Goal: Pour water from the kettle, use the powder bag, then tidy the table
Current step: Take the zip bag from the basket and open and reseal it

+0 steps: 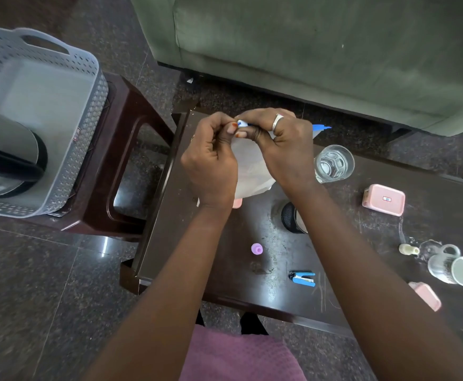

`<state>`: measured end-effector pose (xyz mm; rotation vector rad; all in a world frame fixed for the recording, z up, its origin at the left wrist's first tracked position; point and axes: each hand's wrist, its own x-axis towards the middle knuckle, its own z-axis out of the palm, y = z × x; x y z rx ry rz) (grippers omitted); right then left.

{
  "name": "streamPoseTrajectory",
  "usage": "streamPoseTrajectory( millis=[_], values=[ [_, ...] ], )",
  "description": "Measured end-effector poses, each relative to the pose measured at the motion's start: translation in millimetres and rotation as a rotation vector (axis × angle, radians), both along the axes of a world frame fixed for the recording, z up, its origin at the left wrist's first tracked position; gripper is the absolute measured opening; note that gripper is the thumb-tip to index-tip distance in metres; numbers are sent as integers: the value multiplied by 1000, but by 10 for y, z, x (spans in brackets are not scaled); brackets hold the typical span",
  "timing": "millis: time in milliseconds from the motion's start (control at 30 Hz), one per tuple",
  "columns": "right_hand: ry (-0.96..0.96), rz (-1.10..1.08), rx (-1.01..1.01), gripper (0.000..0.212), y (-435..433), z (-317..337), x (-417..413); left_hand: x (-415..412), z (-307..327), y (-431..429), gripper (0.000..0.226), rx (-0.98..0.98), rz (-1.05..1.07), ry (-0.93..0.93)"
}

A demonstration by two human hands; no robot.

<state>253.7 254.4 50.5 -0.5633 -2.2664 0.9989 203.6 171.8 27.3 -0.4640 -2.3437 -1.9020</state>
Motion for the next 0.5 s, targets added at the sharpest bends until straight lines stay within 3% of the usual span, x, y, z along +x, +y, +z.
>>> streamPoseTrajectory(
  millis=[167, 333, 500],
  values=[
    [-50, 55, 22, 9, -1, -29, -13, 91, -3, 18, 13, -145, 17, 74],
    [-67, 64, 22, 11, 44, -54, 13, 104, 3, 24, 20, -138, -12, 43],
    [-152, -71, 17, 15, 315, -136, 167, -32, 18, 15, 19, -100, 54, 98]
  ],
)
